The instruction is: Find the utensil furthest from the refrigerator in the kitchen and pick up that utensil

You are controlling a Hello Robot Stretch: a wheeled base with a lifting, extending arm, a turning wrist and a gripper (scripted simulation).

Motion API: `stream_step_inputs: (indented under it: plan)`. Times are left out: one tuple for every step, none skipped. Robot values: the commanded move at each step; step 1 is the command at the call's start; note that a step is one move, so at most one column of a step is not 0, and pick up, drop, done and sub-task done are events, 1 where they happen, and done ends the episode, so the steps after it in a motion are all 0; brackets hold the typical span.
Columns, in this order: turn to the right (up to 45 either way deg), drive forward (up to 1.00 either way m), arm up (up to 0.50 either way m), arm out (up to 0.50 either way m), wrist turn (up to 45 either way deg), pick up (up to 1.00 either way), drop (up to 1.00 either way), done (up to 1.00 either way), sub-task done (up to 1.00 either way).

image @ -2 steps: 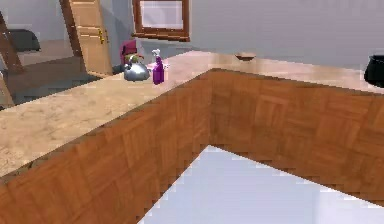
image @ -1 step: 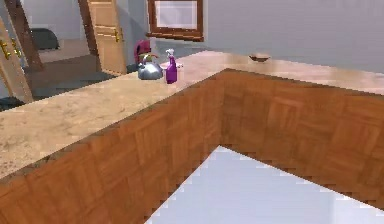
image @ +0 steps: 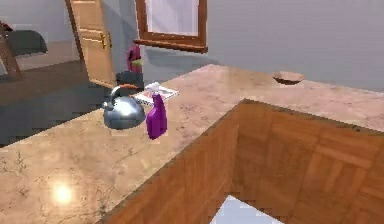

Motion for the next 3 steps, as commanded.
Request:
stream_step_inputs:
  plan:
    - [-45.0, 0.00, 0.00, 0.00, 0.0, 0.00, 0.00, 0.00, 0.00]
    - [-45.0, 0.00, 0.00, 0.00, 0.0, 0.00, 0.00, 0.00, 0.00]
    - [-18.0, 0.00, 0.00, 0.00, 0.0, 0.00, 0.00, 0.00, 0.00]
